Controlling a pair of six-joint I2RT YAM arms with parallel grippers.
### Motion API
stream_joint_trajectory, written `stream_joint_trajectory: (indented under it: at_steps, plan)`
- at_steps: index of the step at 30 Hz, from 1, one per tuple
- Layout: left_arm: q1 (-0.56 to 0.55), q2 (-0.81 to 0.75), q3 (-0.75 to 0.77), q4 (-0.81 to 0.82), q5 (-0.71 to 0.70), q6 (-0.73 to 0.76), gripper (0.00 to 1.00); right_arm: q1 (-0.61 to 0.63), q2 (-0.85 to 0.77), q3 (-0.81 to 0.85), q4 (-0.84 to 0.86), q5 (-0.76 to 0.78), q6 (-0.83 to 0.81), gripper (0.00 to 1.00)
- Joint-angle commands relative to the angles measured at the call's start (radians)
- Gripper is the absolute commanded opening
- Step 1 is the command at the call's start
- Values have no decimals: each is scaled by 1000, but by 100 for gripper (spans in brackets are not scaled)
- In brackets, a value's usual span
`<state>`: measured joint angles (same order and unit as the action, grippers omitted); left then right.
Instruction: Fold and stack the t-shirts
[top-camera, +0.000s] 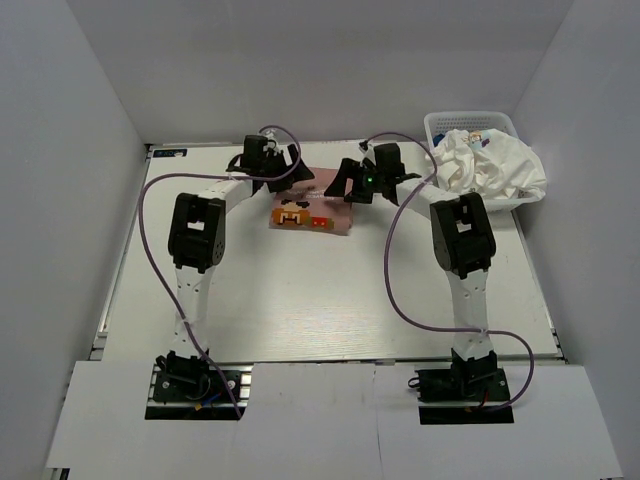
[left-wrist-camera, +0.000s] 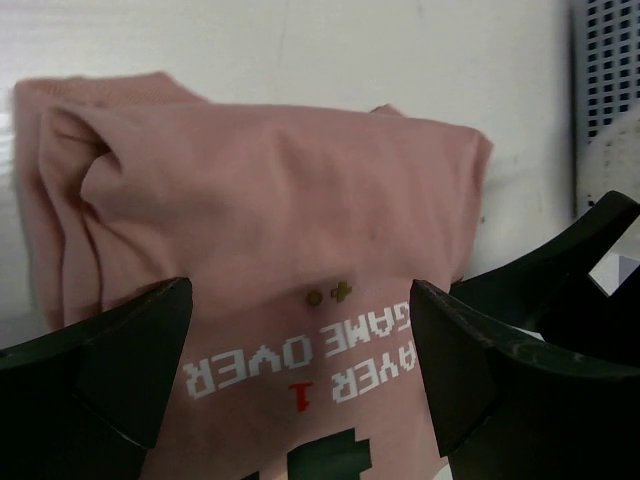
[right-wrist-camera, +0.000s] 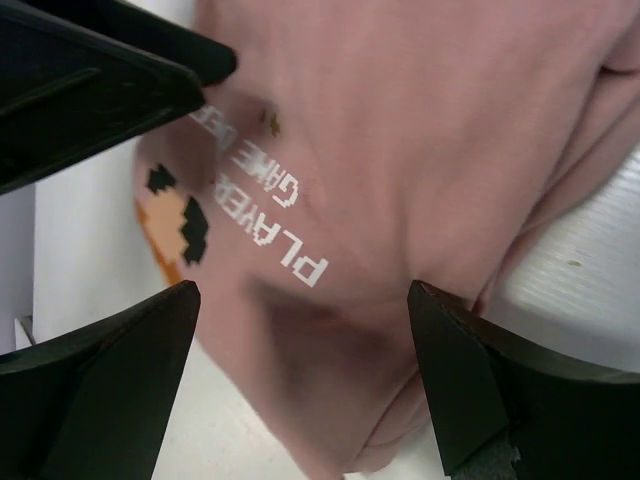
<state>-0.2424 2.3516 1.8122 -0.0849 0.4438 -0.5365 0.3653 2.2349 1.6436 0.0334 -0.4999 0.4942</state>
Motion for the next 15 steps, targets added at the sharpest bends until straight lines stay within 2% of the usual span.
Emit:
stream_joint_trajectory:
  at_steps: [1,4,8,11,13,14,15]
  plan:
    - [3,-15,-1,-58,-42,-8,100,-6,37,-5,11,-3,6,90]
    - [3,-15,-1,-104,-92,-8,100,-11,48,-25,11,18,-2,90]
    - [3,-32,78,-182,-111,-8,100,-9,28,-33,-23,29,-29,90]
    - [3,-121,43,-182,-128,6,100,0,-84,-37,-32,57,-71,90]
    - [3,-182,-3,-173,-152,19,100,1,-135,-85,-32,75,-78,90]
    - [3,-213,-49,-173,-181,42,100,0,-220,-105,-21,93,-83,90]
    - [3,-260,-71,-173,-194,59,100,4,-250,-189,2,112,-82,90]
